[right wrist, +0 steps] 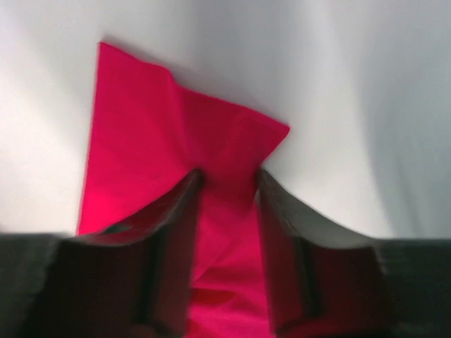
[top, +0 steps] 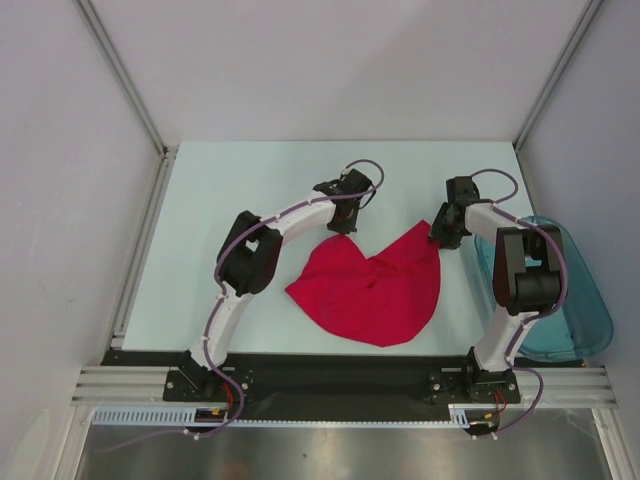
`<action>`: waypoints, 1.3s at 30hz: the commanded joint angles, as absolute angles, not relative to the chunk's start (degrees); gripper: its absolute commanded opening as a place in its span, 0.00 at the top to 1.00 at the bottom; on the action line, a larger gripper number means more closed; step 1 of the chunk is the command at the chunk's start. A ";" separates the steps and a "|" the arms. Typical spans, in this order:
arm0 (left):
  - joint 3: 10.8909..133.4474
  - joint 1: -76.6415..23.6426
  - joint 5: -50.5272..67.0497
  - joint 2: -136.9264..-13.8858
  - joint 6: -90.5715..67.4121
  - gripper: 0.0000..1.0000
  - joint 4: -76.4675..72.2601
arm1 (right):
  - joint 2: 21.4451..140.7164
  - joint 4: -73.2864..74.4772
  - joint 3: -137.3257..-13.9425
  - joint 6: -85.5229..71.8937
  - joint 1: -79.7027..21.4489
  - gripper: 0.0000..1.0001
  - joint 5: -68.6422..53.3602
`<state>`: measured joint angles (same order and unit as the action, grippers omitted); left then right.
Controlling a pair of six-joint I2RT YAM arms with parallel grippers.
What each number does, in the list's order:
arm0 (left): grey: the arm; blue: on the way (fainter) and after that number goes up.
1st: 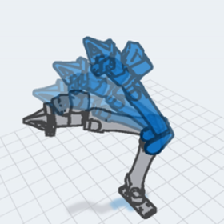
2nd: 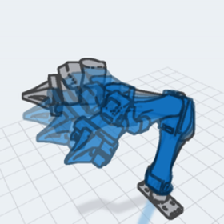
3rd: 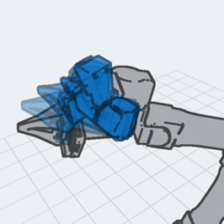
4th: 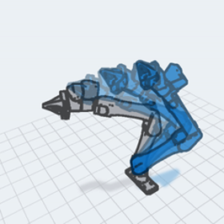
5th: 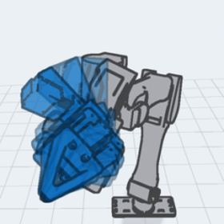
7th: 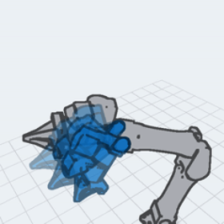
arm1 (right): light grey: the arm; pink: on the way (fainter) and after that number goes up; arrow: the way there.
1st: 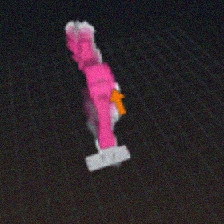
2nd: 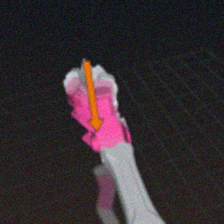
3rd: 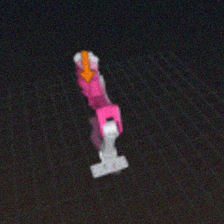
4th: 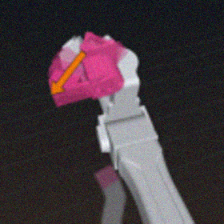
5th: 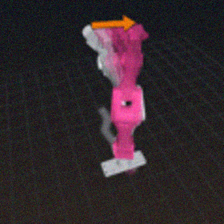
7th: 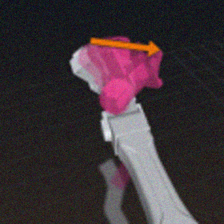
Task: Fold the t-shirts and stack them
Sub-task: Flatten the tshirt out
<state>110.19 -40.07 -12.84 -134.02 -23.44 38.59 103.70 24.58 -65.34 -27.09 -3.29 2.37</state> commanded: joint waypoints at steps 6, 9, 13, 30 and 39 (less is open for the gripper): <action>110.39 -36.04 -14.41 -121.75 -21.54 1.00 39.73 | 101.43 22.76 -69.50 -27.52 -2.99 0.91 6.94; 111.61 -33.24 -15.82 -116.92 -20.75 1.00 39.64 | 101.60 26.61 -80.53 -24.71 -3.16 1.00 9.05; 116.09 -26.91 -17.31 -109.89 -18.64 1.00 39.55 | 104.32 33.39 -99.46 -21.19 -3.51 1.00 11.77; 83.24 -7.30 -14.32 -72.20 -23.89 0.33 35.33 | 67.28 27.71 -68.74 -29.97 -4.04 0.75 -6.55; 61.26 -0.54 -9.69 -63.63 -29.71 0.00 35.07 | 54.76 31.88 -45.18 -27.17 -8.09 0.00 -20.84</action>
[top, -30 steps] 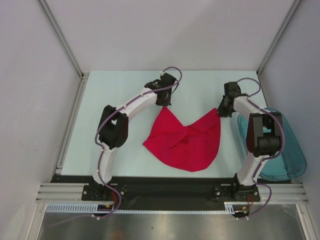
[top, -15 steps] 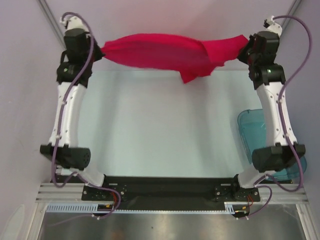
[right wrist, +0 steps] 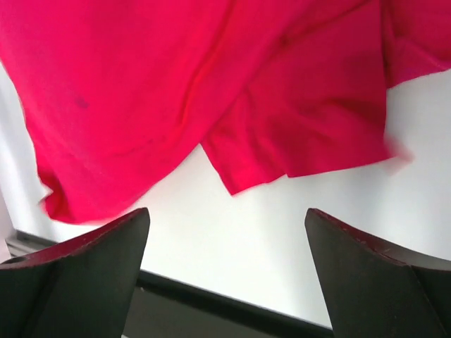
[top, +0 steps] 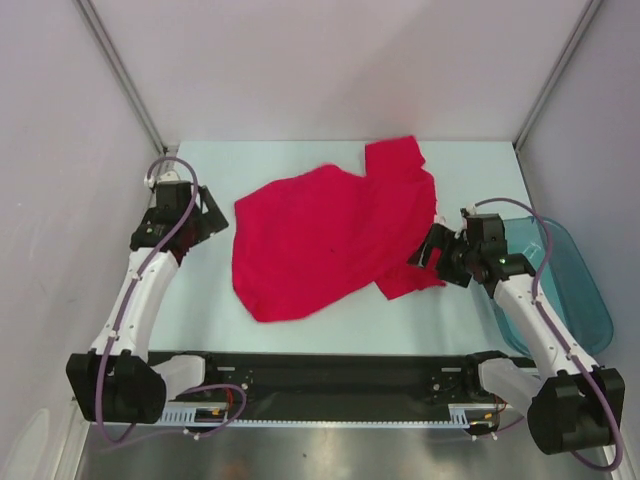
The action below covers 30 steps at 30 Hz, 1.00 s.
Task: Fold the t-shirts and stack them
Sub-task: Flatten the tshirt out
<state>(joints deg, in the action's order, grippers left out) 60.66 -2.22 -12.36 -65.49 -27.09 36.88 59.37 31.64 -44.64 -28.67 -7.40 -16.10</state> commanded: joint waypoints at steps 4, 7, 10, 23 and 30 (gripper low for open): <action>61.35 -0.18 -1.87 -68.71 -29.45 0.00 34.19 | 54.67 34.63 -45.88 -22.25 -9.31 0.00 -12.52; 61.08 -0.44 6.23 -75.13 -28.04 0.07 33.05 | 55.89 35.07 -46.58 -21.71 -9.76 0.00 -5.92; 58.38 -0.61 9.65 -78.57 -29.70 0.12 31.04 | 59.75 33.49 -48.33 -22.67 -9.67 0.00 -5.10; 80.66 -5.72 8.98 -101.04 -27.09 0.15 31.97 | 87.95 20.75 -69.87 -21.63 -5.36 0.22 -2.46; 96.49 -2.64 0.09 -117.30 -20.39 0.15 39.01 | 107.17 13.79 -87.95 -12.74 -3.70 0.09 -0.44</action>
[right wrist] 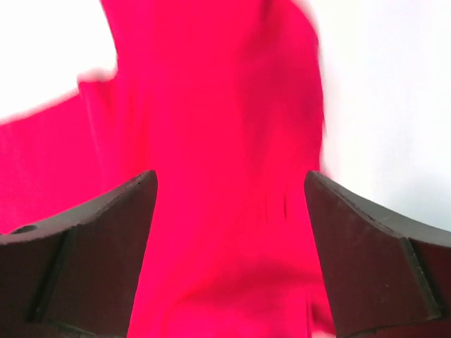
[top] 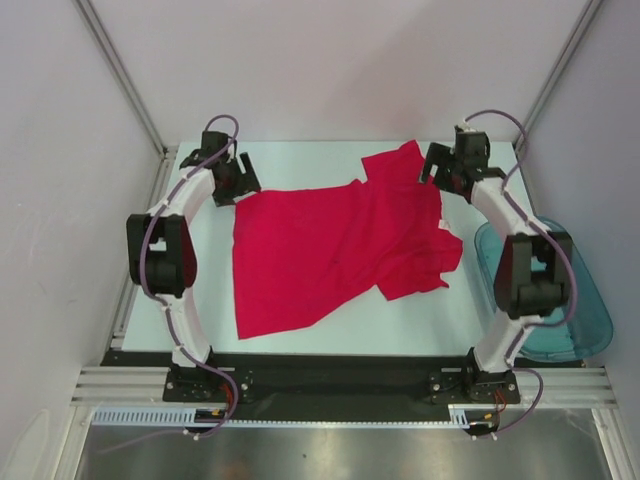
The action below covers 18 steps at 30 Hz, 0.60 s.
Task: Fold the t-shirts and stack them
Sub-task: Flatten the tshirt out
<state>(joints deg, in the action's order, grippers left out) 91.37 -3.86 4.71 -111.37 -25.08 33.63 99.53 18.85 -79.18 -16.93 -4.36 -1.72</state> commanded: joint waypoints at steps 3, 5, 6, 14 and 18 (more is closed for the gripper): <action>100.45 -2.64 -2.54 -121.36 -19.34 0.23 39.55 | 117.64 15.29 -99.88 -15.38 -2.20 0.08 -1.14; 100.99 -2.55 -4.04 -122.17 -19.95 0.26 39.03 | 122.32 14.60 -104.30 -15.73 -2.11 0.08 -0.18; 99.59 -2.55 -4.04 -121.91 -20.30 0.26 38.07 | 126.09 13.89 -107.63 -15.82 -2.11 0.10 -0.09; 97.30 -2.20 -0.54 -122.34 -21.88 0.18 34.11 | 141.67 17.39 -124.71 -17.14 -2.20 0.16 -1.67; 97.30 -1.58 -1.92 -121.91 -23.46 0.19 35.59 | 141.60 21.35 -125.52 -18.19 -2.02 0.17 -0.09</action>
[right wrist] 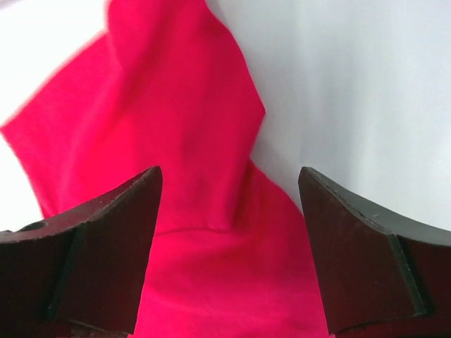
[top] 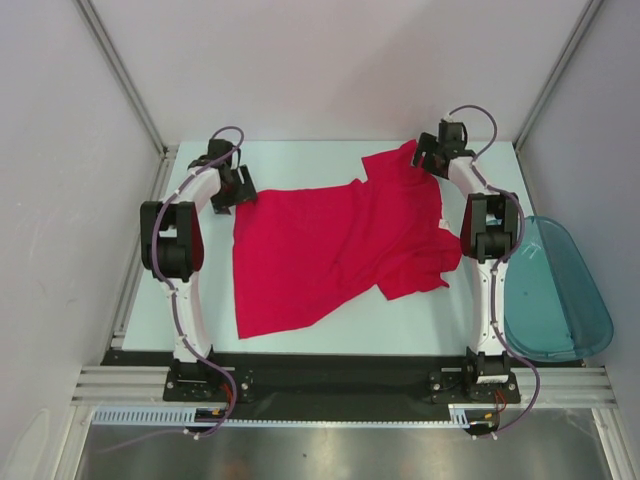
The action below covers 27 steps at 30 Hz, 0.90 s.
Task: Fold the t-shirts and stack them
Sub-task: Flatten the tshirt out
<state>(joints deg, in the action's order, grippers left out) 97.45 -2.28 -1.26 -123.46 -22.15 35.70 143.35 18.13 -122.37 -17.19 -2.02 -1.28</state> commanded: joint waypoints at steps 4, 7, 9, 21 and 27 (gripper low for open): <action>92.74 -1.76 -8.42 -114.89 -27.05 0.12 35.16 | 133.79 22.23 -117.17 -16.18 -2.20 0.16 3.51; 88.43 -3.07 -10.45 -107.95 -28.65 0.11 34.54 | 125.79 25.66 -110.93 -14.95 -2.55 0.14 6.23; 85.19 -5.00 -10.20 -104.00 -29.18 0.10 34.45 | 120.52 29.08 -106.80 -14.24 -2.72 0.14 7.64; 57.24 -14.40 -2.47 -88.25 -35.68 0.11 33.31 | 98.98 32.69 -78.24 -16.00 -7.89 0.19 -2.73; 54.41 -19.42 -4.65 -87.02 -37.70 0.13 33.58 | 97.03 31.74 -71.29 -15.73 -15.46 0.18 -0.09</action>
